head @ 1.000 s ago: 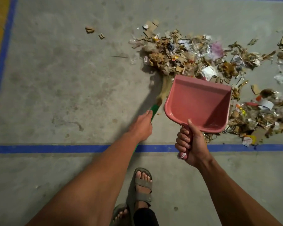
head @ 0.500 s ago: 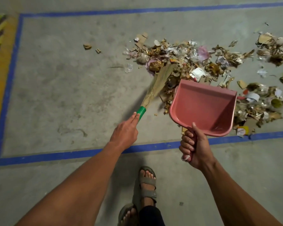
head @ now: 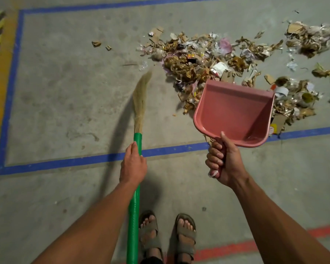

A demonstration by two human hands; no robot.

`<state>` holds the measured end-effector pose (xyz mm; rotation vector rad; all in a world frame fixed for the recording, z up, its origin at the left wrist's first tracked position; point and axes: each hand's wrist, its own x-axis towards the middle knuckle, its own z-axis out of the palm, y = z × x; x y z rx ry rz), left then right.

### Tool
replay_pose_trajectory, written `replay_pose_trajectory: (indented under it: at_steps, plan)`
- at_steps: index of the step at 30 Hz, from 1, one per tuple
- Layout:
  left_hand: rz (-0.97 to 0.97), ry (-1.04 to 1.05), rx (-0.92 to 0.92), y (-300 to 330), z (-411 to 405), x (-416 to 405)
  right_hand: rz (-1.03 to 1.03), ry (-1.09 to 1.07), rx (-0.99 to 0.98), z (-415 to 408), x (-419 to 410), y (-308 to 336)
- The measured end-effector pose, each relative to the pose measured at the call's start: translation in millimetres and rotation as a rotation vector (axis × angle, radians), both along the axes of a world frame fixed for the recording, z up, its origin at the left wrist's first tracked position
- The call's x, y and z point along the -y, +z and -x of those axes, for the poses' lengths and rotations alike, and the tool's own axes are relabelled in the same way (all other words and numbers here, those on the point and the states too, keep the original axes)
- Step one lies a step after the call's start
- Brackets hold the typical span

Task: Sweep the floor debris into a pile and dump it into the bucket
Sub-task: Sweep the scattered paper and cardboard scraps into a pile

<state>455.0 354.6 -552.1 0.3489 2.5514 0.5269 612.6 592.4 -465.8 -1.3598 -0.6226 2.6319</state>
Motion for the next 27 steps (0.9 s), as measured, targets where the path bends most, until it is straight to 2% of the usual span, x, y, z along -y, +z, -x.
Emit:
replay_pose_trajectory:
  at_steps: [5,8,13,17,21,27]
  plan:
    - [0.212,0.062,0.292,-30.2,-48.1,-47.4,0.027,0.028,0.048,-45.0,-2.4,-21.5]
    - [0.151,-0.021,0.359,-43.0,-77.2,-91.2,0.038,0.034,0.067,-74.0,-5.8,-37.1]
    - [-0.046,-0.1,0.251,-20.6,-106.9,-136.3,0.061,0.034,0.105,-98.3,-11.6,-38.5]
    - [-0.054,-0.21,0.085,7.0,-115.1,-132.0,0.04,0.04,0.067,-81.3,-18.9,-24.5]
    - [-0.009,-0.292,0.074,8.8,-74.7,-110.1,0.02,0.078,0.028,-40.0,-27.9,-6.9]
    - [-0.048,-0.266,0.005,17.8,26.4,-74.7,-0.016,0.146,-0.009,45.8,-28.4,6.0]
